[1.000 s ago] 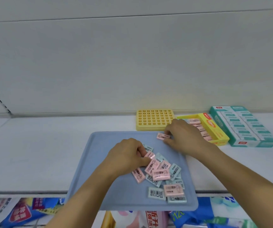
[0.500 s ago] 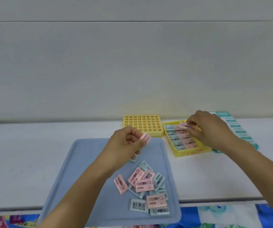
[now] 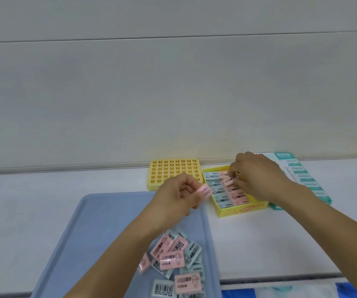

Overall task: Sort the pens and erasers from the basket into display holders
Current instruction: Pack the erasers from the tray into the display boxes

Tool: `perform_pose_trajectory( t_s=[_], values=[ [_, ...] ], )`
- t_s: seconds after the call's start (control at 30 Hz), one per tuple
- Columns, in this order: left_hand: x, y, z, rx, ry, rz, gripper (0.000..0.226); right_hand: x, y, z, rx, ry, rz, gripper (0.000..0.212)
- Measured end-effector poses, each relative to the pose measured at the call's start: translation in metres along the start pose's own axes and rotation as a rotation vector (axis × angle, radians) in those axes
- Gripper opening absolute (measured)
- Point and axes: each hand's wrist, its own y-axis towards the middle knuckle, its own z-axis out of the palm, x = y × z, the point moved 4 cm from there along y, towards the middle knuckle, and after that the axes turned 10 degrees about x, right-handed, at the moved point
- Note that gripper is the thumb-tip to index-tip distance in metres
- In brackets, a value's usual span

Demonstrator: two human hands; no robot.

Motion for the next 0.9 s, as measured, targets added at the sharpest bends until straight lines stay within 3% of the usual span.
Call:
perform_pose_trajectory(
  t_s=[0.1,0.23,0.4,0.53,0.63,0.73,0.8,0.9],
  values=[
    [-0.004,0.009,0.021,0.121,0.118,-0.006,0.018,0.003,0.0,0.001,-0.021,0.001,-0.009,0.012],
    [-0.004,0.021,0.033,0.151,0.379,-0.018,0.004,0.009,-0.001,0.004,-0.055,-0.028,-0.005,0.013],
    [-0.001,0.028,0.03,0.151,0.408,-0.028,0.006,0.013,0.001,0.009,-0.071,-0.058,0.007,0.018],
    [0.004,0.03,0.026,0.12,0.177,-0.046,0.007,0.011,0.001,0.011,-0.047,0.025,0.038,0.018],
    [0.007,0.027,0.02,0.045,-0.109,-0.038,0.006,0.007,-0.009,0.008,-0.154,0.498,0.026,0.018],
    [0.007,0.026,0.018,0.045,-0.235,-0.019,0.013,0.013,-0.02,0.002,-0.195,0.884,-0.058,0.019],
    [0.005,0.027,0.019,0.057,-0.269,-0.005,0.016,0.022,-0.027,-0.004,-0.182,0.895,-0.163,0.028],
    [0.002,0.029,0.021,0.08,-0.272,-0.006,0.023,0.032,-0.034,-0.011,-0.215,0.594,-0.276,0.036]
  ],
)
